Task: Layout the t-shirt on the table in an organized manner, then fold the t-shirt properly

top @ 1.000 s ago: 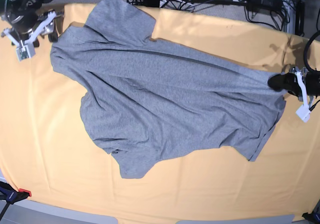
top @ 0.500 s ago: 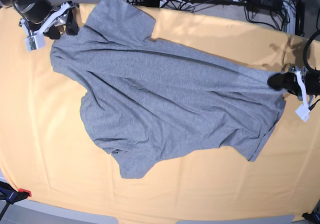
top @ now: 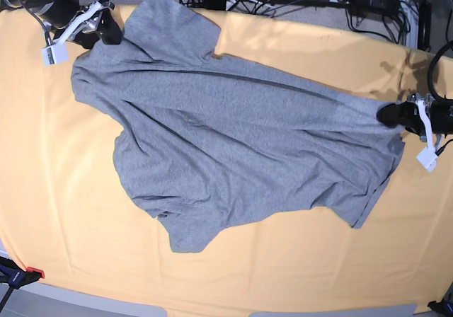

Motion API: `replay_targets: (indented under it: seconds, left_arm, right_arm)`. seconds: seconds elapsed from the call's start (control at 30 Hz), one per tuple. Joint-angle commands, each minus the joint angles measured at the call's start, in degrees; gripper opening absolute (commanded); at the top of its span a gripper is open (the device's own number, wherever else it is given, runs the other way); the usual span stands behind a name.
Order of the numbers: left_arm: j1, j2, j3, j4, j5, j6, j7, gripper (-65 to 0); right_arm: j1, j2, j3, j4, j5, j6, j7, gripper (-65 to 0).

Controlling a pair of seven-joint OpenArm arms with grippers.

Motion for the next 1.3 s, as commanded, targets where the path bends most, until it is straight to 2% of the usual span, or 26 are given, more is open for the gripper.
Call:
replay_targets:
  seconds: [0.0, 0.13, 0.23, 0.37, 0.4, 0.5, 0.8, 0.9, 1.0, 1.27]
  left_arm:
    - [-0.8, -1.6, -0.8, 0.6, -1.0, -0.2, -0.6, -65.0]
    - [-0.9, -1.6, -0.8, 0.6, -1.0, -0.2, -0.6, -65.0]
    - [-0.8, -1.6, -0.8, 0.6, -1.0, -0.2, -0.6, -65.0]
    - [-0.8, -1.6, -0.8, 0.6, -1.0, -0.2, -0.6, -65.0]
    - [-0.8, -1.6, -0.8, 0.6, -1.0, -0.2, -0.6, -65.0]
    - [-0.9, -1.6, -0.8, 0.6, -1.0, -0.2, -0.6, -65.0]
    - [-0.9, -1.6, -0.8, 0.6, -1.0, 0.2, -0.6, -65.0]
    - [-0.9, -1.7, -0.8, 0.6, -1.0, 2.0, -0.6, -65.0]
    - [-1.2, -1.8, -0.8, 1.0, -1.0, 2.0, -0.6, -65.0]
    - [-1.0, -1.8, -0.8, 7.4, -1.0, 2.0, -0.6, -65.0]
  right_arm:
    - [-0.2, 0.6, 0.3, 0.7, 1.2, 0.8, 1.0, -29.3]
    - [0.4, 0.5, 0.3, 0.7, 1.2, 1.0, 1.5, -29.7]
    - [1.2, 0.5, 0.3, 0.7, 1.2, 1.0, 1.5, -37.0]
    - [2.1, 0.5, 0.3, 0.7, 1.5, 1.7, 1.5, -40.2]
    - [2.1, 0.5, 0.3, 0.7, 1.6, 2.3, 1.5, -44.7]
    - [2.1, 0.5, 0.3, 0.7, 1.5, 3.3, 1.5, -65.0]
    - [1.9, 1.9, 0.3, 0.9, 1.6, 3.3, -0.4, -65.0]
    - [1.9, 3.6, 0.3, 1.1, 1.8, 3.3, -3.9, -65.0]
    - [1.7, 6.0, 0.3, 2.9, 5.0, 3.3, -7.8, -65.0]
    - [1.4, 10.8, 0.3, 10.2, 6.4, 3.3, -10.5, -65.0]
